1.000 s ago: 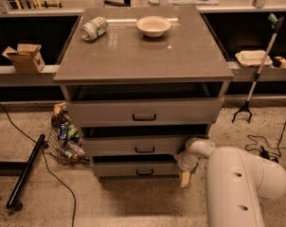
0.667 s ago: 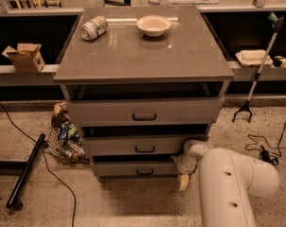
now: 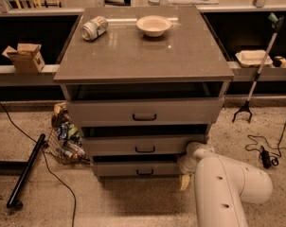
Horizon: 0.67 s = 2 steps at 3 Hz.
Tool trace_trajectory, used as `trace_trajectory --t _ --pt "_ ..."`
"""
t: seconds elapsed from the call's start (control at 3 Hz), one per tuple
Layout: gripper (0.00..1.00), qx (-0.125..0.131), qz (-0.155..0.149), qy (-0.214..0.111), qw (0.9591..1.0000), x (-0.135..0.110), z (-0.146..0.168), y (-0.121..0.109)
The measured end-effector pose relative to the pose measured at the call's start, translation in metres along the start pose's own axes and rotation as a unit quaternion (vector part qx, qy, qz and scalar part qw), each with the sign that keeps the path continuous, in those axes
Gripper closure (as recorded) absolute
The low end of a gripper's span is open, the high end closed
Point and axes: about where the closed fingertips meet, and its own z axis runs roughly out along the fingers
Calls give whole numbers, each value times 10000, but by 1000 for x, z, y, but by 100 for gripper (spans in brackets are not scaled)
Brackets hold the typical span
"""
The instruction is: Open bottom drawer
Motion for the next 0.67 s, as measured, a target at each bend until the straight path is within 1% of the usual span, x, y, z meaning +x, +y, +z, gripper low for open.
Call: trace_trajectory --t 0.33,0.67 --pt "18 5 10 -1 10000 -1 -3 0" --pt "41 16 14 -2 10000 -2 -6 0"
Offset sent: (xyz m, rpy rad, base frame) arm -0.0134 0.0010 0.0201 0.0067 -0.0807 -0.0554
